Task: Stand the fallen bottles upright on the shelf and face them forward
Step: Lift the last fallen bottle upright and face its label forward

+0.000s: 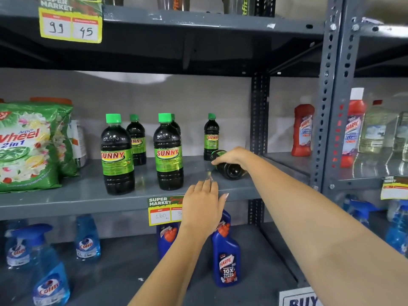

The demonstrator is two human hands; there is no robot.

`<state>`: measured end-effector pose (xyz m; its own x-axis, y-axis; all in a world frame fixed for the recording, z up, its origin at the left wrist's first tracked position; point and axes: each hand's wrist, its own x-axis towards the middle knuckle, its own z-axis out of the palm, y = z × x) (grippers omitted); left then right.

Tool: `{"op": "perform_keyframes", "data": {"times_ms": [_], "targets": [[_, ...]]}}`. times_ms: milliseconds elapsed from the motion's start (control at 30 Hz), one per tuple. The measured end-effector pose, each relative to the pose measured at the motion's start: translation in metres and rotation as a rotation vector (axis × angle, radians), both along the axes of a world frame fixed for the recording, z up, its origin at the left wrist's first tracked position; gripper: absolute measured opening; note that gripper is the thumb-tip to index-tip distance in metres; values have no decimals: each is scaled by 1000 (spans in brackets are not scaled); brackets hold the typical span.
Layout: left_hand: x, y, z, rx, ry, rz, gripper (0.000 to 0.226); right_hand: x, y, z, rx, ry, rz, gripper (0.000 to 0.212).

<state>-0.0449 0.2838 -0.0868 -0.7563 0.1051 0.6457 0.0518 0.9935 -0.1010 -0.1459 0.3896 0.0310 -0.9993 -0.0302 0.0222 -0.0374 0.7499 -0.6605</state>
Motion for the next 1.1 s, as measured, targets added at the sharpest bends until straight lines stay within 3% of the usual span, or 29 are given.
{"op": "perform_keyframes", "data": {"times_ms": [333,467,600,833,1100], "targets": [[2,4,-3,10,30,21,63,-7,-2,-20,-305,189,-79,56],[0,3,-6,-11,20,30,61,-10,-6,-31,-442,342,-55,64],[0,3,-8,-47,21,40,60,-5,1,-41,-556,356,117,67],[1,3,-10,-42,30,38,62,2,17,-46,-559,287,268,71],[0,2,-11,-30,44,18,60,7,15,-54,-416,468,213,90]]}}
